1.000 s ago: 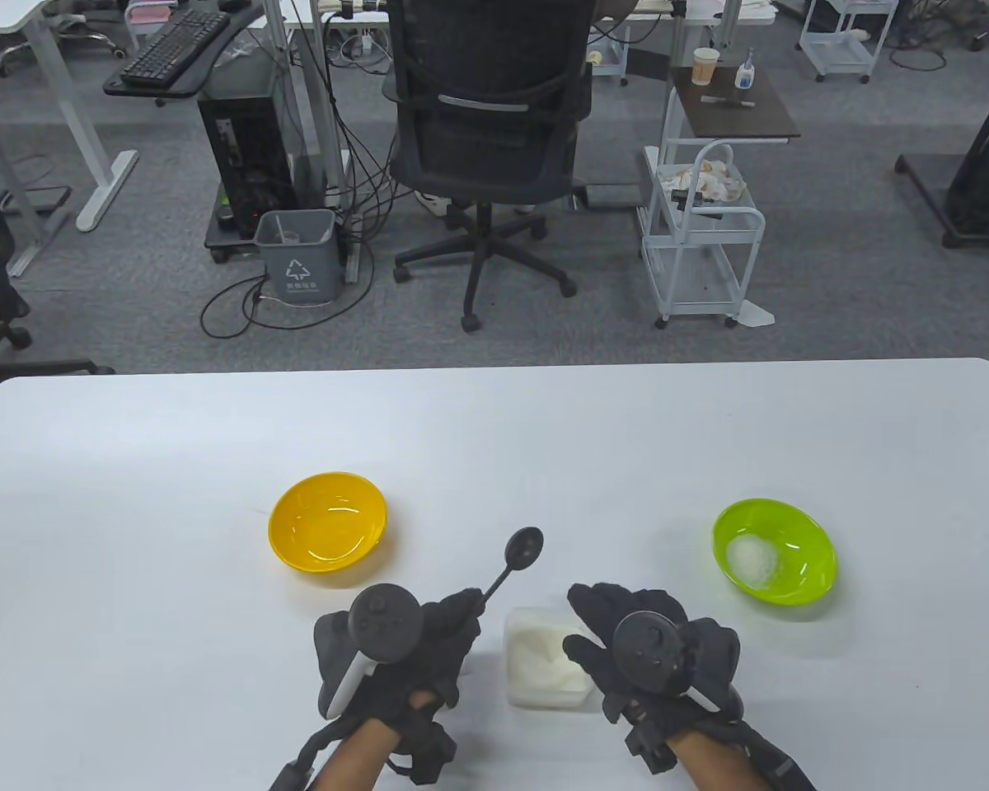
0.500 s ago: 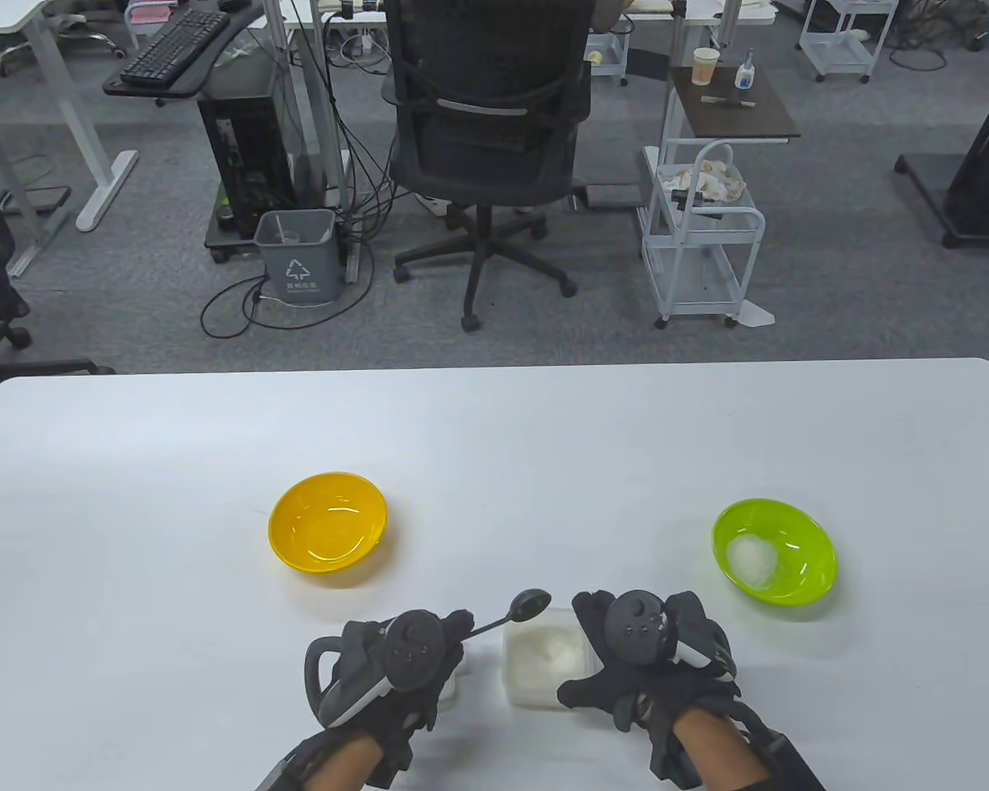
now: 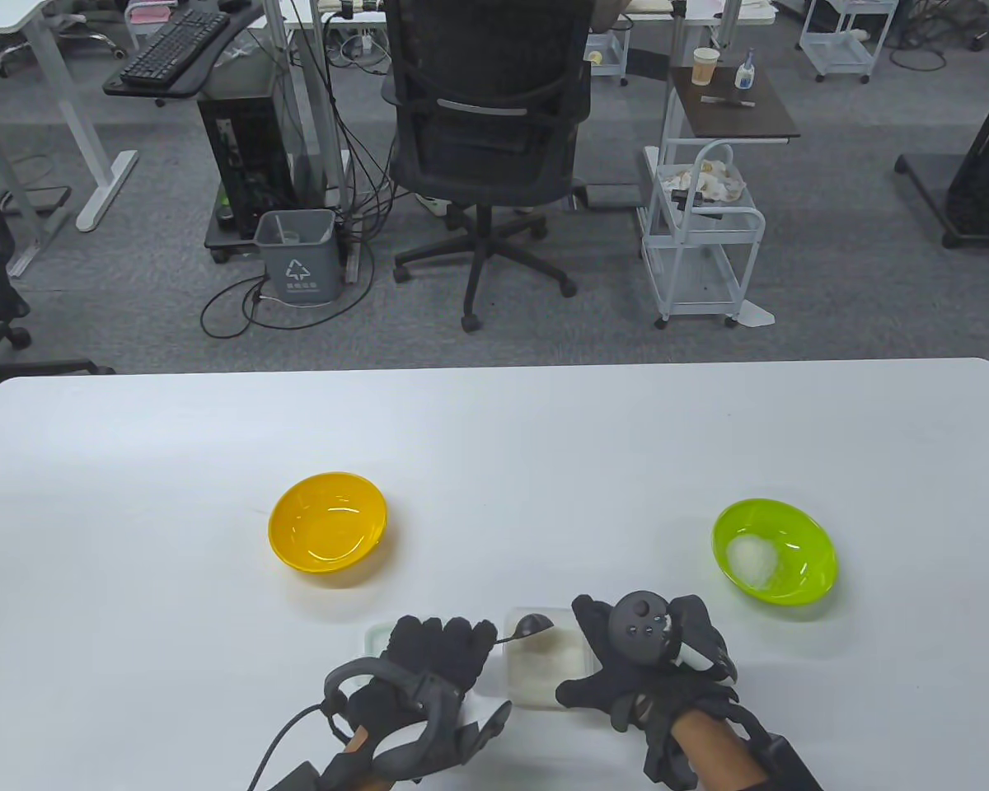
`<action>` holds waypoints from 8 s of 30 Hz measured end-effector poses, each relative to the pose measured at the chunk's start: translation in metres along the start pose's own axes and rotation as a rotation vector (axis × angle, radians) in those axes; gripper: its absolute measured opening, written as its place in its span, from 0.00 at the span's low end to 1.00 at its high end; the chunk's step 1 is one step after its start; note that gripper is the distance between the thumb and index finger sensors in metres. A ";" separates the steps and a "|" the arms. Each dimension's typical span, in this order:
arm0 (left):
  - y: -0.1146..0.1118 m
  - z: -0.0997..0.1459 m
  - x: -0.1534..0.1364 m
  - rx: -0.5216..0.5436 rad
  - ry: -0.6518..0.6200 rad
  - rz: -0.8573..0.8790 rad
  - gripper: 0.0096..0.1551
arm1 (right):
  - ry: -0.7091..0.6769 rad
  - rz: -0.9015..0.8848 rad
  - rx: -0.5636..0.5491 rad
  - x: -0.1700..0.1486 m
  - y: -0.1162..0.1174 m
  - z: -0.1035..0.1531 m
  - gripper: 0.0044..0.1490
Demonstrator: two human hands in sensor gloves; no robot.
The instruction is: Scoop white sugar from container into bowls
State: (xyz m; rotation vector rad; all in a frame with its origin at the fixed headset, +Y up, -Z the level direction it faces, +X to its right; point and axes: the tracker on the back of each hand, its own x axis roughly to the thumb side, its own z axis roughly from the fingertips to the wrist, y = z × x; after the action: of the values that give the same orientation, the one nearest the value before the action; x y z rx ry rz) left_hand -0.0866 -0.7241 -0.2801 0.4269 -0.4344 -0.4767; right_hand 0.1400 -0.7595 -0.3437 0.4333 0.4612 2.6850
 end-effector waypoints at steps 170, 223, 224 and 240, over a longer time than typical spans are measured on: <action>-0.002 -0.011 0.013 -0.176 -0.021 0.184 0.25 | 0.017 -0.031 -0.004 -0.003 0.007 0.002 0.66; -0.105 0.008 -0.073 -0.869 0.445 1.605 0.24 | 0.022 -0.038 -0.005 -0.003 0.008 0.002 0.66; -0.106 0.009 -0.076 -0.859 0.456 1.611 0.24 | 0.022 -0.038 -0.005 -0.003 0.008 0.002 0.66; -0.139 0.042 -0.146 -0.701 0.795 1.687 0.25 | 0.022 -0.042 -0.005 -0.003 0.007 0.003 0.66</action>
State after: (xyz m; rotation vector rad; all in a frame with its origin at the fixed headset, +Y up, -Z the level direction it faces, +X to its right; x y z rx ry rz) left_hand -0.2713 -0.7721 -0.3561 -0.4995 0.2480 1.1555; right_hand 0.1418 -0.7666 -0.3392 0.3881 0.4642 2.6524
